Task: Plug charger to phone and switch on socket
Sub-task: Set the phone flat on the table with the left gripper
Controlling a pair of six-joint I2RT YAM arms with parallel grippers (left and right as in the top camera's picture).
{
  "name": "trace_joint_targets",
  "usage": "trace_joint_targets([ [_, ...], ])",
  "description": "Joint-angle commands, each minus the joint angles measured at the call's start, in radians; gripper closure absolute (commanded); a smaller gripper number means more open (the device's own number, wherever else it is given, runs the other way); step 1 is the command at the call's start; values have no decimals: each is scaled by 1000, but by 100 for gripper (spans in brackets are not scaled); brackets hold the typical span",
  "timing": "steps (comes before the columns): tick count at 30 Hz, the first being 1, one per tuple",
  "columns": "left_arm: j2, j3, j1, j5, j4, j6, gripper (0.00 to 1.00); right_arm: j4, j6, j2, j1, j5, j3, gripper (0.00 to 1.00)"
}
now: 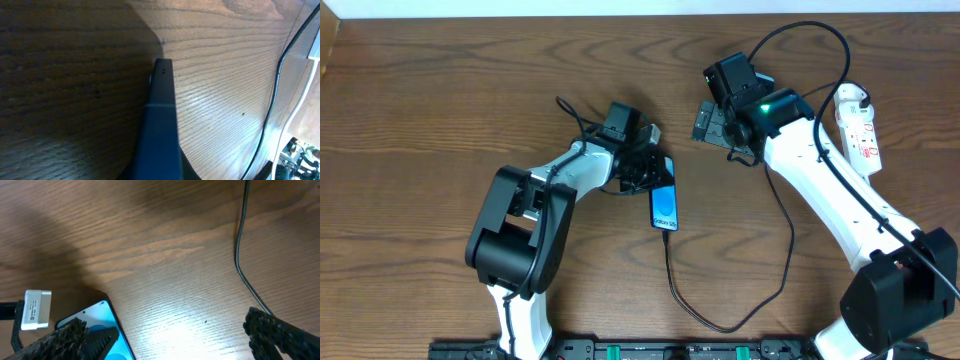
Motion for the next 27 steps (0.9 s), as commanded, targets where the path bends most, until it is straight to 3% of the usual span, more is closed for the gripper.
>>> trace_joint_targets([
  [1,13,8,-2,-21,-3,0,93,-11,15,-23,9,19,6,1],
  [8,13,8,-2,-20,-3,1,91,-22,15,-23,9,19,6,1],
  [10,13,8,-2,-20,-3,1,83,-22,16,-23,9,19,6,1],
  [16,13,8,-2,-20,-3,1,83,-22,15,-23,9,19,6,1],
  [27,13,8,-2,-20,-3,1,68,-22,15,-23,9,19,6,1],
])
